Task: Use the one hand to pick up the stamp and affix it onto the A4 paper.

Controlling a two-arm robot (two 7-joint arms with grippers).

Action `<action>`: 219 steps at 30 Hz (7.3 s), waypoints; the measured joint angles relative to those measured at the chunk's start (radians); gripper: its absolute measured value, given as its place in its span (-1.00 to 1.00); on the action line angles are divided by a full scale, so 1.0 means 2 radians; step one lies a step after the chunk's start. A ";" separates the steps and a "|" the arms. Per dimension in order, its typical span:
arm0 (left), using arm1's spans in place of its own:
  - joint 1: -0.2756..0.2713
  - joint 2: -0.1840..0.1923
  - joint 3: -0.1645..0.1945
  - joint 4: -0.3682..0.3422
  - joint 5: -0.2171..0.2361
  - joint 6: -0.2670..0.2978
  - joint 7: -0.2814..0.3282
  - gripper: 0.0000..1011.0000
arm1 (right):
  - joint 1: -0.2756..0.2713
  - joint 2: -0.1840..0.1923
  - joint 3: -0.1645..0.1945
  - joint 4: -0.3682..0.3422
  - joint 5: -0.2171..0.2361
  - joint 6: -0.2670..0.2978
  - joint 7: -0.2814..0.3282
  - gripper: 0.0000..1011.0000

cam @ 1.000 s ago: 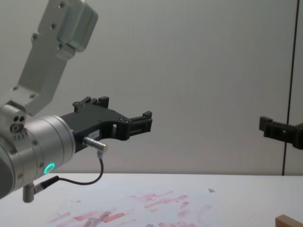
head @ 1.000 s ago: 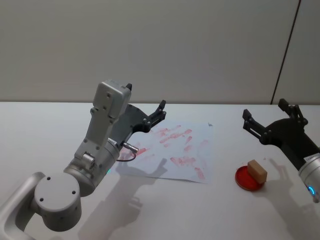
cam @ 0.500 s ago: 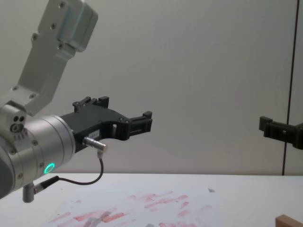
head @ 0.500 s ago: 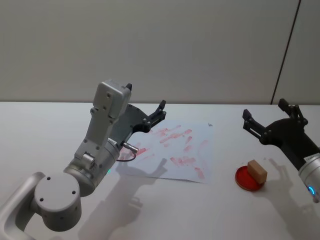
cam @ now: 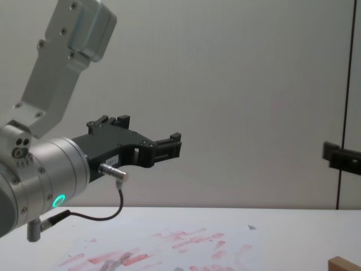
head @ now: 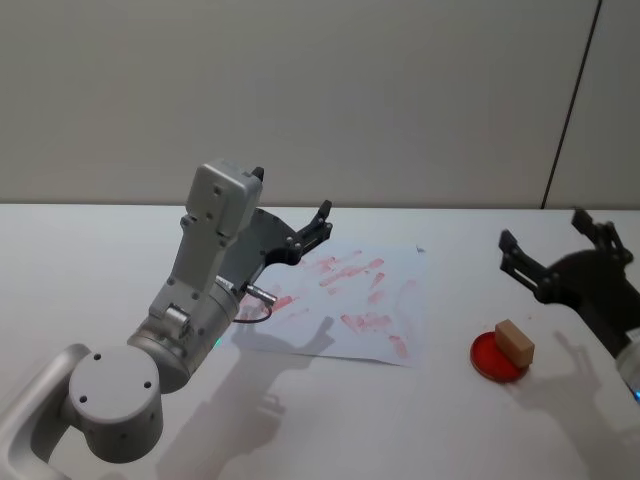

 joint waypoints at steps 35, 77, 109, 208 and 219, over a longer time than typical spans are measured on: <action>0.000 0.000 0.000 0.000 0.000 0.000 0.000 0.98 | -0.062 0.041 0.005 -0.026 -0.021 0.140 -0.002 0.98; 0.000 0.000 0.000 0.000 0.000 0.000 0.000 0.98 | 0.040 -0.015 -0.020 0.080 -0.090 0.206 0.069 0.18; 0.000 0.000 0.000 0.000 0.000 0.000 0.000 0.98 | 0.067 -0.034 -0.022 0.072 -0.092 0.179 0.074 -0.56; 0.000 0.000 0.000 0.000 0.000 0.000 0.000 0.98 | 0.076 -0.034 -0.023 0.034 -0.061 0.270 0.090 -0.56; 0.000 0.000 0.000 0.000 0.000 0.000 0.000 0.98 | 0.065 -0.019 -0.018 0.039 -0.070 0.275 0.090 -0.56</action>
